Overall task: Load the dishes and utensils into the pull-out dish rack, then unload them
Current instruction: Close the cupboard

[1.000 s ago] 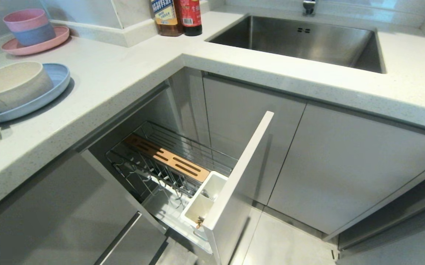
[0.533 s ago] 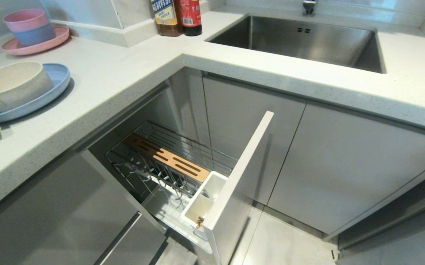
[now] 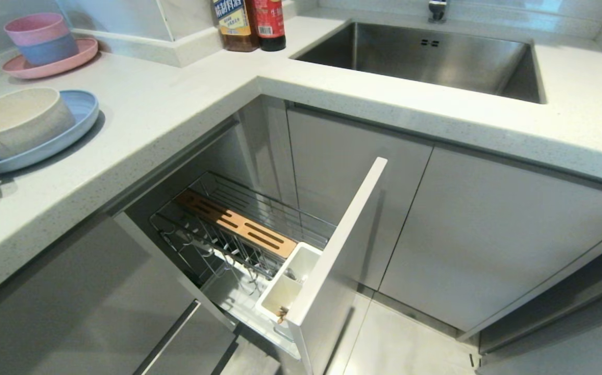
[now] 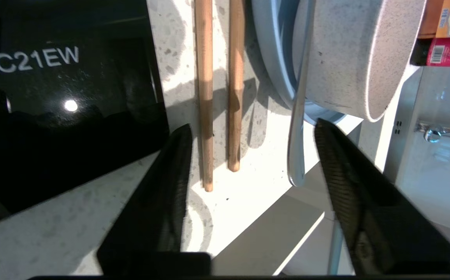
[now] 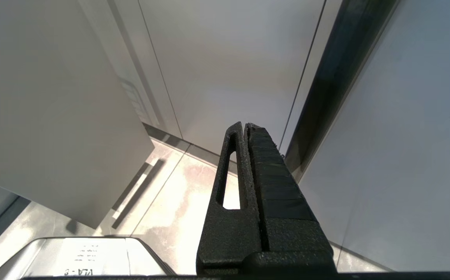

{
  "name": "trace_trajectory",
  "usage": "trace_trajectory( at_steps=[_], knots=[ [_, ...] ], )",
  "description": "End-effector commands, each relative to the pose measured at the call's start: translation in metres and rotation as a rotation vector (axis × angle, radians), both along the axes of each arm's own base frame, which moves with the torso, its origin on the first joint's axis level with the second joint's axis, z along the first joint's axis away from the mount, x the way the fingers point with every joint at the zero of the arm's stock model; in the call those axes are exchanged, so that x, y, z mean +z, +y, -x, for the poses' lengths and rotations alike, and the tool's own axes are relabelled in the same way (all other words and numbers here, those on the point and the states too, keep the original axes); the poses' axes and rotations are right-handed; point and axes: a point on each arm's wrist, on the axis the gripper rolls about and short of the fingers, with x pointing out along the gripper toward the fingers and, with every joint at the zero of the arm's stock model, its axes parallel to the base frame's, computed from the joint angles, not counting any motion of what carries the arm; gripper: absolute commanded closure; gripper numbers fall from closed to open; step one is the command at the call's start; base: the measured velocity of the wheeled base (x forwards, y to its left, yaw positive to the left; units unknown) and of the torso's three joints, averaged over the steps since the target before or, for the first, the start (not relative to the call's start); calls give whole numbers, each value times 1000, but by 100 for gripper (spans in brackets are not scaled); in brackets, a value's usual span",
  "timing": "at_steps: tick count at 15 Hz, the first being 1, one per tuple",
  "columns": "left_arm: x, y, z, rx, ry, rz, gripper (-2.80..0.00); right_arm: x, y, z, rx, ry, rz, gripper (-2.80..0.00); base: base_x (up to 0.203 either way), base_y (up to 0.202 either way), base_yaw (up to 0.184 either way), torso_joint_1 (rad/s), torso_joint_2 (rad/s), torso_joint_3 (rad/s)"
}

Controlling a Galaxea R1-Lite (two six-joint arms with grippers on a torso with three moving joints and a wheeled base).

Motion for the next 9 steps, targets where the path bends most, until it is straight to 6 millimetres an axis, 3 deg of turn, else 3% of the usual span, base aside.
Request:
trace_trajectory(
  at_steps=[1,9],
  knots=[
    [2,-3,4,28,9,-12,-280,0,0,0,0,2,0,0,0,0,0,0,0,0],
    [26,-42,41,188,-34,-213,-280,0,0,0,0,2,0,0,0,0,0,0,0,0]
  ],
)
